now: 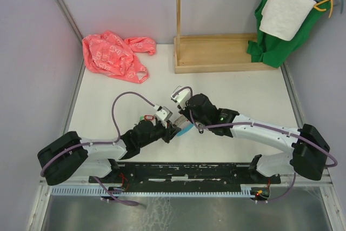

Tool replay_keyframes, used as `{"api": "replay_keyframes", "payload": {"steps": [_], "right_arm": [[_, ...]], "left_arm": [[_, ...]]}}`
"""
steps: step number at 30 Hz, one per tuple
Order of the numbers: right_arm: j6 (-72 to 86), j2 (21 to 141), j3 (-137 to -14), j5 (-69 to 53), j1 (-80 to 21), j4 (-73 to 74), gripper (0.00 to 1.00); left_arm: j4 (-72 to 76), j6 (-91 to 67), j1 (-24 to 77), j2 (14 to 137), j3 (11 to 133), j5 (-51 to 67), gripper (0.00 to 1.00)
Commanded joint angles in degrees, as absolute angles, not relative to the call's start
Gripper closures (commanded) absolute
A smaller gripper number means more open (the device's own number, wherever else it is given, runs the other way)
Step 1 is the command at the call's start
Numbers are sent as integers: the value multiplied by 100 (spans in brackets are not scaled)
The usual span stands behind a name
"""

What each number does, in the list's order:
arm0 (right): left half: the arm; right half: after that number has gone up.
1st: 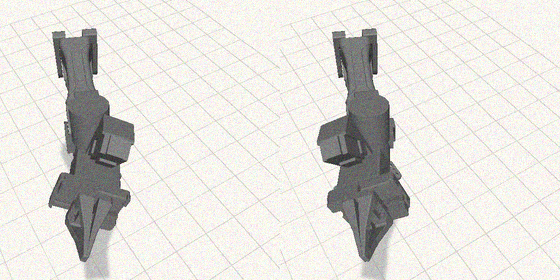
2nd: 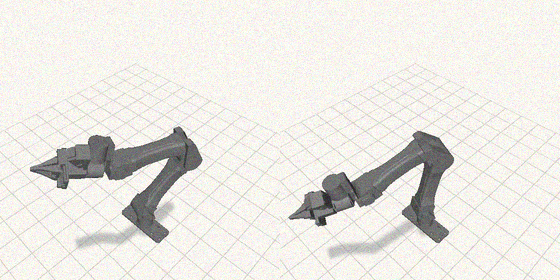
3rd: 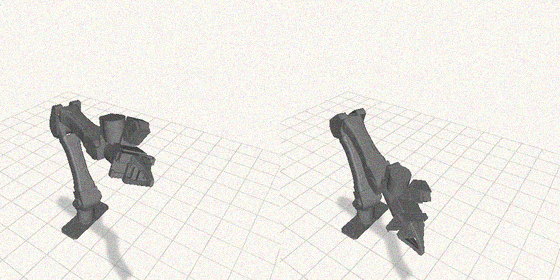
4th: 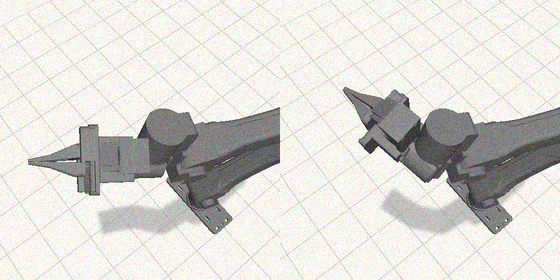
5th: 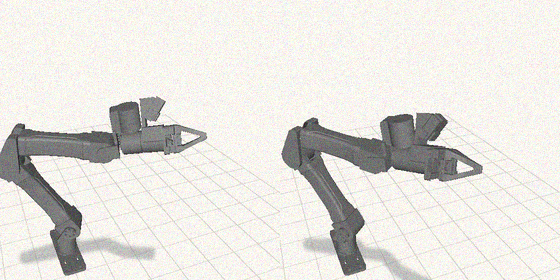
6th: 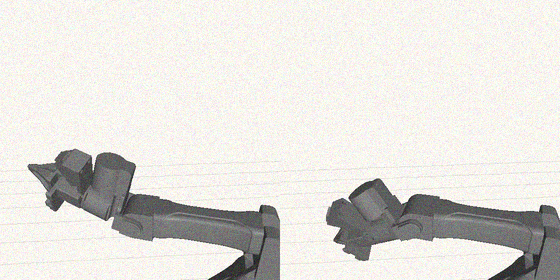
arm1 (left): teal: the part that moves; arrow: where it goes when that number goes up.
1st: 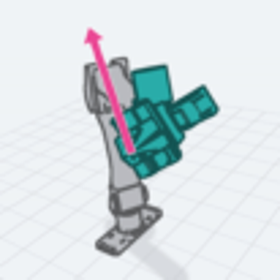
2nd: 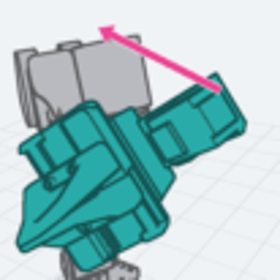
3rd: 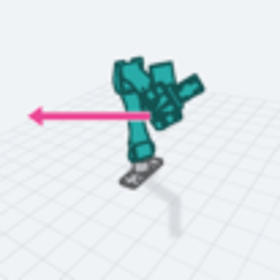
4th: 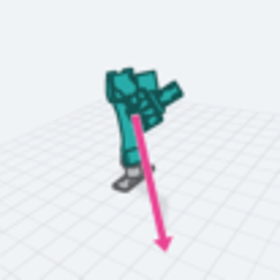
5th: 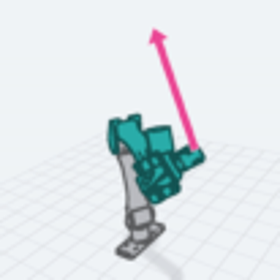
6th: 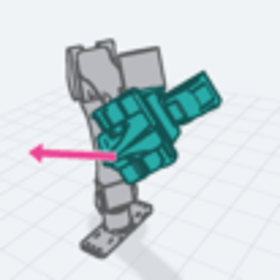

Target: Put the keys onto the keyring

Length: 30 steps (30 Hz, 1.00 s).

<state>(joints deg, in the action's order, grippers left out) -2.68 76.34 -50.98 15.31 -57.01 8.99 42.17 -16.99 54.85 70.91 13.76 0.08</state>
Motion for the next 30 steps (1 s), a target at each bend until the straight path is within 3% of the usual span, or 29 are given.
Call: {"api": "replay_keyframes", "payload": {"steps": [1,6,15,30], "right_arm": [[-228,7272,-5218,1582,-5725,536,77],[-252,6888,-5018,1379,-5697,489,63],[-747,6633,-4546,219,-5439,544,52],[320,6917,-4228,226,-5265,-608,56]], "left_arm": [[3863,-1262,5504,6775,1575,-202,84],[3423,-1014,5503,6517,1662,-370,90],[2785,-823,5525,6364,1959,-361,93],[2716,-747,5617,6504,2071,-447,93]]}}
